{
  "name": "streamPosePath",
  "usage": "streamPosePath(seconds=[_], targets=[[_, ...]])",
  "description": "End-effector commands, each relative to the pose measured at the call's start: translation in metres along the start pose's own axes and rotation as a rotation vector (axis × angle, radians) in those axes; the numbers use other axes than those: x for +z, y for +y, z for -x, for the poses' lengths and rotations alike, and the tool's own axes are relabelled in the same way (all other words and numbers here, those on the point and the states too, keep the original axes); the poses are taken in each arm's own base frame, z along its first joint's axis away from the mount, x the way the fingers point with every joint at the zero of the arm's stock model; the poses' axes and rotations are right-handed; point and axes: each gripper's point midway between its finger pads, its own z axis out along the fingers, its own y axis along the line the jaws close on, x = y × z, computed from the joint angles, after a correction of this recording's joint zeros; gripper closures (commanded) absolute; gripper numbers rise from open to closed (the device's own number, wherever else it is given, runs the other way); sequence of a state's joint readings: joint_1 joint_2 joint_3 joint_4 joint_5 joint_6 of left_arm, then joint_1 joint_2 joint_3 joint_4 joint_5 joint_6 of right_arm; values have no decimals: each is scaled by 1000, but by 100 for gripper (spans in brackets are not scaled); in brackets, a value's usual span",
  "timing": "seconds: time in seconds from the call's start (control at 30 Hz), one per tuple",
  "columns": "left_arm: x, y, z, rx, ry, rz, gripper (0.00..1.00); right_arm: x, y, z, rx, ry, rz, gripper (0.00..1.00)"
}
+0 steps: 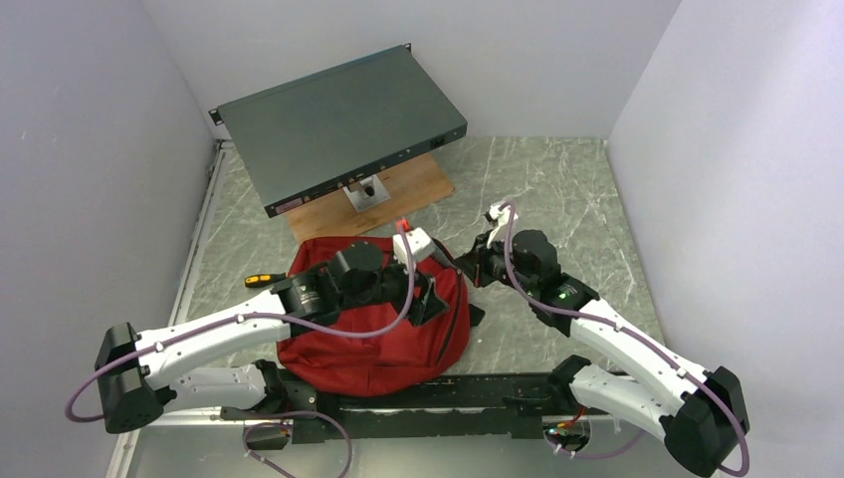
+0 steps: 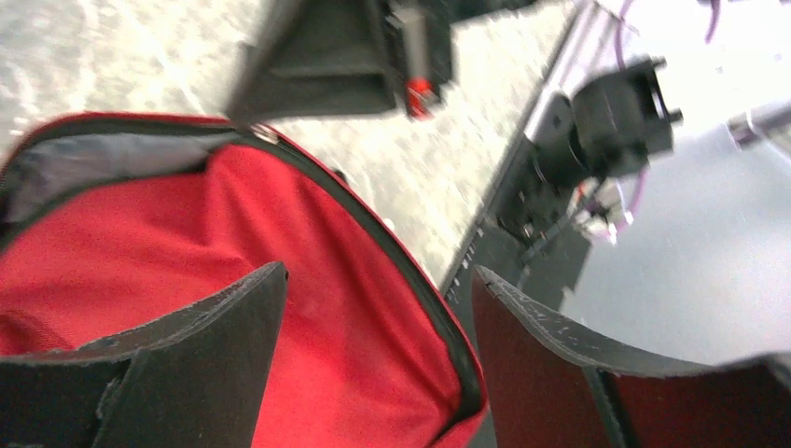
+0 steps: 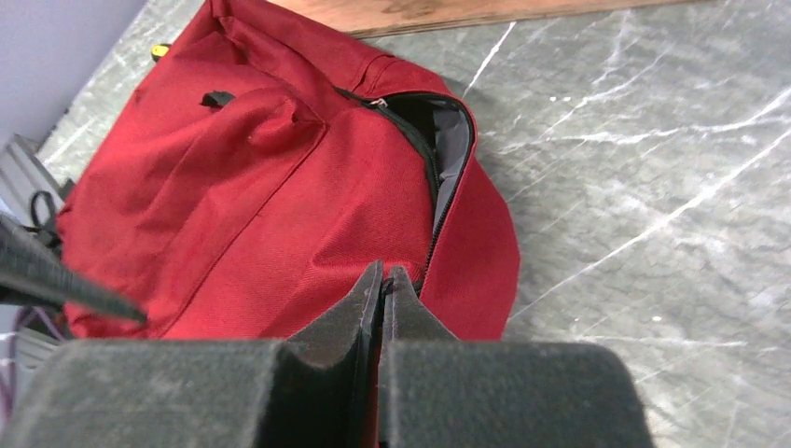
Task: Pack the student bag
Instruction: Zip the student bag at the center of the board.
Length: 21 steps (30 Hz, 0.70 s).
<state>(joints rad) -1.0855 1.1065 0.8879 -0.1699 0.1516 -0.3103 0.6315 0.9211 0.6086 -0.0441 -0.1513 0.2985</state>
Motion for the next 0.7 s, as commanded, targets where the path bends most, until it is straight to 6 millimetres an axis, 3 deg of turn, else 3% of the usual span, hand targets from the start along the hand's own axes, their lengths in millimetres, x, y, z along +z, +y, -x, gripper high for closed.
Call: streamPosePath(seconds=[0.0,0.27,0.4,0.67], targets=[[-4,34,48,-66,-212,146,22,-5,19,43,167,-90,30,100],[28,47,52,-76,-360,96,30,-7,17,44,496,-88,-40,100],[37,50,52,-73,-419,77,26,-8,18,42,554,-77,-48,100],[59,63,49,-36,-446,106,29,-10,25,48,593,-85,-16,95]])
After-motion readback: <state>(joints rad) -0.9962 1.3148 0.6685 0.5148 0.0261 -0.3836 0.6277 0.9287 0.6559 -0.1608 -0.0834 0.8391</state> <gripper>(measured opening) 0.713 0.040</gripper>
